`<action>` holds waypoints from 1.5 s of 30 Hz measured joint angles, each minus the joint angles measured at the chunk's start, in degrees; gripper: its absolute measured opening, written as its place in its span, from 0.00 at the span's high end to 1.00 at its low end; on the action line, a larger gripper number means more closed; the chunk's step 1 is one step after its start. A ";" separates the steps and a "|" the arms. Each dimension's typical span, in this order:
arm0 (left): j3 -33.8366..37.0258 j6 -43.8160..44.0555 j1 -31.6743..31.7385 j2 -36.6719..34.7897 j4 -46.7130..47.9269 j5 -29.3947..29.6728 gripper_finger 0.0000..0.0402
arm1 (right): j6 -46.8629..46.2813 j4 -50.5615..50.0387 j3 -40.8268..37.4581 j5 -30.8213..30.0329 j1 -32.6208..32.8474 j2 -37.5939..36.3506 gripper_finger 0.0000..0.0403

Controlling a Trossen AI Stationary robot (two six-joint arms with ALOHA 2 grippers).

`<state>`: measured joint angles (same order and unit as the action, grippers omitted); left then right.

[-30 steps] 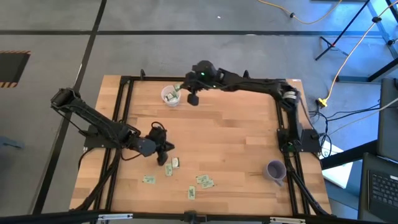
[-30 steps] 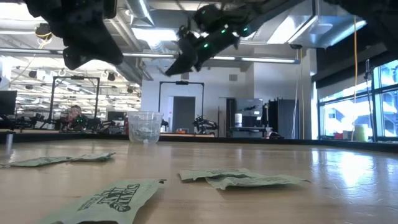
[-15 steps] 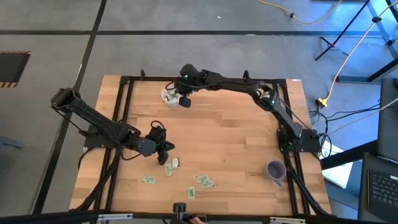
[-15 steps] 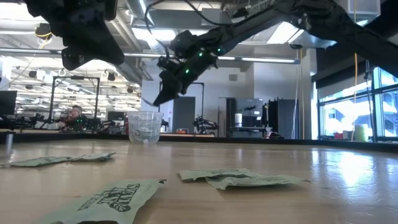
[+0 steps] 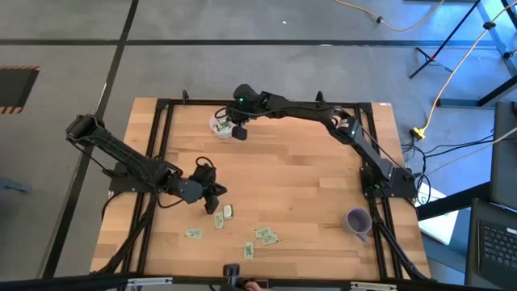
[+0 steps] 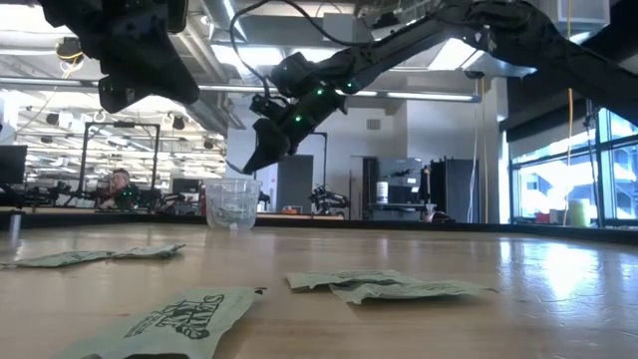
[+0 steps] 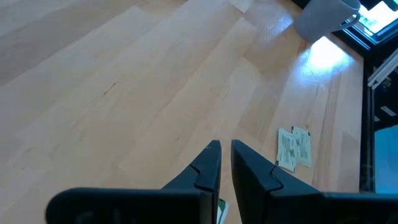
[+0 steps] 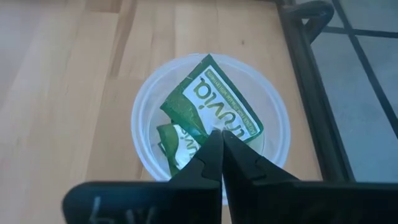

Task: Pick and place items into bin
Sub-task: Put the truvia packet into the transparent bin

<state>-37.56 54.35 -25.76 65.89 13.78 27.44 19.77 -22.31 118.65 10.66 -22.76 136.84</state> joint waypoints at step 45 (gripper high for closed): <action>0.03 -31.64 1.91 11.07 0.15 -12.04 0.79 | -26.04 15.81 -50.05 -10.37 8.55 -50.61 0.83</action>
<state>-37.54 22.70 -23.85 76.96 13.93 15.40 -6.28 -6.50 68.60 0.28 -14.21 86.22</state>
